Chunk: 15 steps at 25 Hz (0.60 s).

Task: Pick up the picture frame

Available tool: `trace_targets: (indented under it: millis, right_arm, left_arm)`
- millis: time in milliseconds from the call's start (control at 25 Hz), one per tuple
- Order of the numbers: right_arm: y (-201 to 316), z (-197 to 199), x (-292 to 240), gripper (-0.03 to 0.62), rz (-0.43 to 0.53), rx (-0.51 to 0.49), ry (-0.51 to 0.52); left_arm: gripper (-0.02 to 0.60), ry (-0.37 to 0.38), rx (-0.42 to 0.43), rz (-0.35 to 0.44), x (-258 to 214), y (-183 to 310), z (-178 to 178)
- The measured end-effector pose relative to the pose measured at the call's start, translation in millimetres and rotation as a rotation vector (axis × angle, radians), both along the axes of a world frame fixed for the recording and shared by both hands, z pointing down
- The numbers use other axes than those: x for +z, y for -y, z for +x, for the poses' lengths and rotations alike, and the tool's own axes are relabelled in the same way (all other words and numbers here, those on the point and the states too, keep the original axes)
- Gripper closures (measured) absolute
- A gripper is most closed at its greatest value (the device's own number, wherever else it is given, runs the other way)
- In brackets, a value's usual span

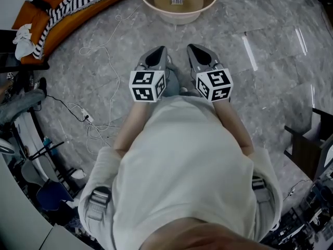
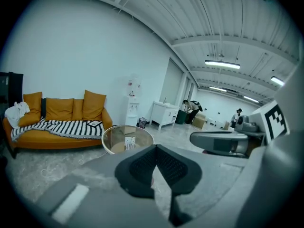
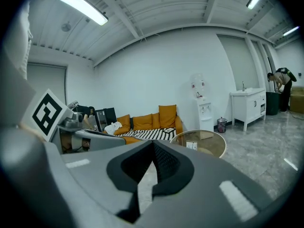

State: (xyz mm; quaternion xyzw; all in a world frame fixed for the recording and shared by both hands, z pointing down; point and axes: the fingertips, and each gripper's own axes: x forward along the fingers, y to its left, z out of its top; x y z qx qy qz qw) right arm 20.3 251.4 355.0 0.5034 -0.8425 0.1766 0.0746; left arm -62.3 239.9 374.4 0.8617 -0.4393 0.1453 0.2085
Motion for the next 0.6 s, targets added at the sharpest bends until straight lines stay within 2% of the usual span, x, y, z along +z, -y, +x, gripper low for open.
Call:
trace_targets:
  millis: [280, 600]
  right_arm:
    - [35, 3, 19, 0.595, -0.035, -0.006, -0.018]
    - [106, 5, 24, 0.594, -0.058, -0.008, -0.04]
  left_arm:
    - [0.581, -0.004, -0.008, -0.022, 15, 36, 1]
    - [0.581, 0.002, 0.024, -0.052, 30, 107, 9]
